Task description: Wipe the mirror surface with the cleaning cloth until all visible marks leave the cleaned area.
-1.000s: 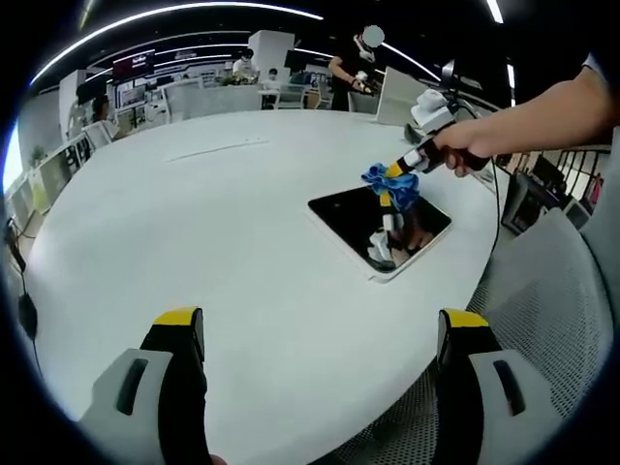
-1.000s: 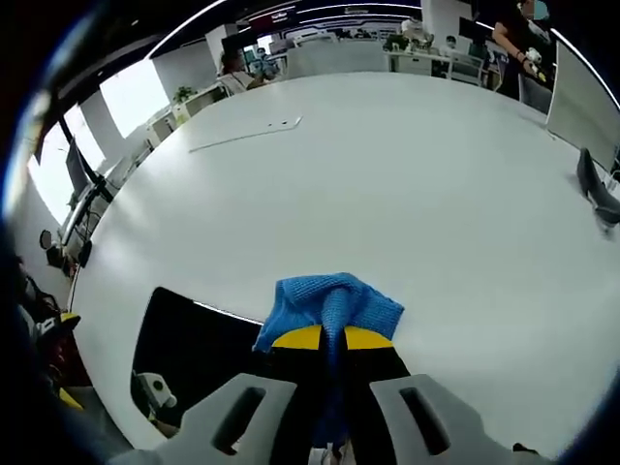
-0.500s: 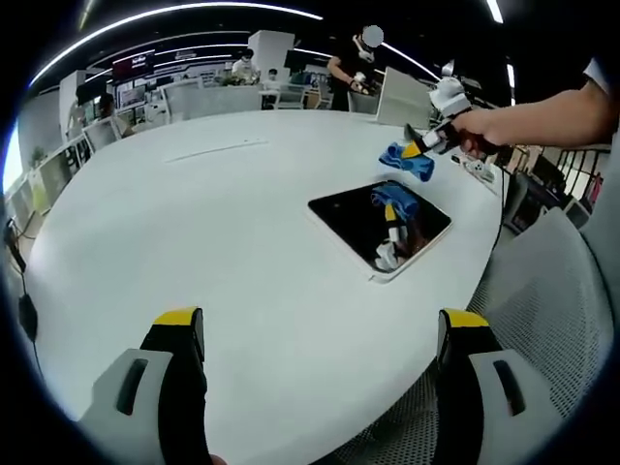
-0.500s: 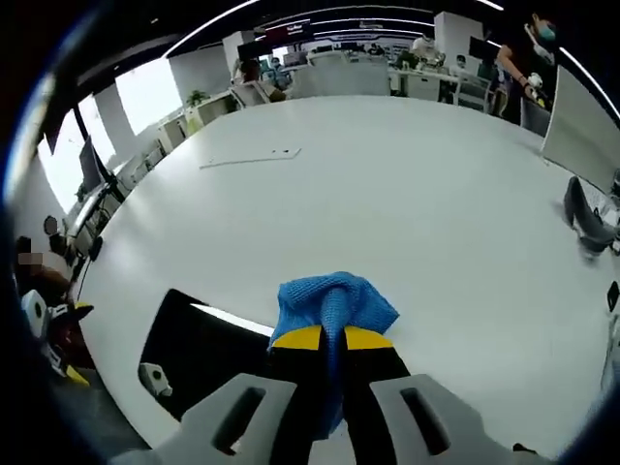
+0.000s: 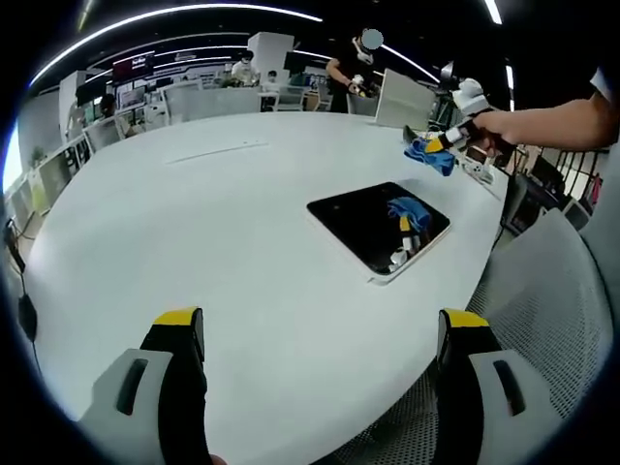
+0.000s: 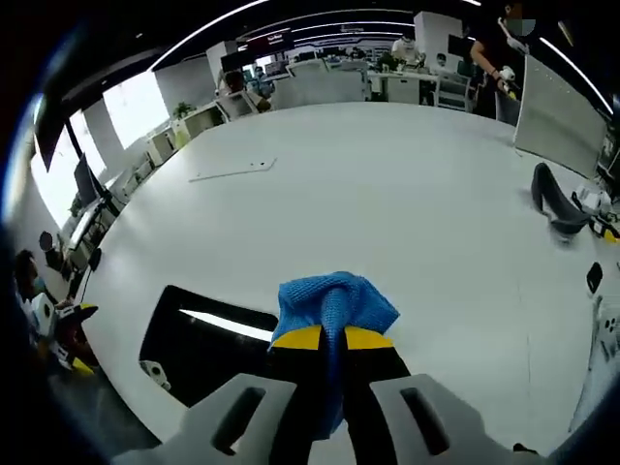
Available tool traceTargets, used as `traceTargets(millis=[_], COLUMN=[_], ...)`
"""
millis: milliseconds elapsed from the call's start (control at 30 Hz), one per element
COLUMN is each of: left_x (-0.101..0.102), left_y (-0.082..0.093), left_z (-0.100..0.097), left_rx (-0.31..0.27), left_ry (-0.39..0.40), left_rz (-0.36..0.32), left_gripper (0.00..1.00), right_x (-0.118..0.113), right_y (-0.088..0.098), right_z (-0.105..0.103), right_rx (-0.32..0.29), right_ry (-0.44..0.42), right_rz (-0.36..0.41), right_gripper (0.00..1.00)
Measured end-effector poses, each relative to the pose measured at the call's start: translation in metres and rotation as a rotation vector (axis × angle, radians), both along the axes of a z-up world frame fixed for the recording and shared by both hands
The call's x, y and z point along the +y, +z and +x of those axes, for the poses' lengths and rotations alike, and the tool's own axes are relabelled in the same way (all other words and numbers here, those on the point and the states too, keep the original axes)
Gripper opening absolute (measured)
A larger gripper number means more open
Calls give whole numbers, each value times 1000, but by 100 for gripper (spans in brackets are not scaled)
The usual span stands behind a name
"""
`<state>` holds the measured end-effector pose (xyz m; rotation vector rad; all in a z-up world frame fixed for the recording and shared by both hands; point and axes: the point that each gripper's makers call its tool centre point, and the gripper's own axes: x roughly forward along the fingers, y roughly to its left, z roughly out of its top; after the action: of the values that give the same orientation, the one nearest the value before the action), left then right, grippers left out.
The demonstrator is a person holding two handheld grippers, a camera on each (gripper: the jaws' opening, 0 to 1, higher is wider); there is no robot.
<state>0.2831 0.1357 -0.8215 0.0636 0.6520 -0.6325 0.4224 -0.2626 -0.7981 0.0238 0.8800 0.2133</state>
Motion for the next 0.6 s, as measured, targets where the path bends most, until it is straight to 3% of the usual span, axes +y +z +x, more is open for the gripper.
traceTargets(millis=[167,300,600], left_x=[1,1,2], left_y=[0,-1,-1], left_z=[0,0,0], left_rx=[1,4,8], left_ry=[3,2,8], left_rz=[1,3,8], left_gripper=[99,99,99], right_x=[3,4,-13], right_y=[-12,-32,-63], right_z=[0,-4,-17], right_rx=[14,52,101], right_ry=[-11,-27,-31], right_rz=[10,29,-10], right_gripper=[1,1,2])
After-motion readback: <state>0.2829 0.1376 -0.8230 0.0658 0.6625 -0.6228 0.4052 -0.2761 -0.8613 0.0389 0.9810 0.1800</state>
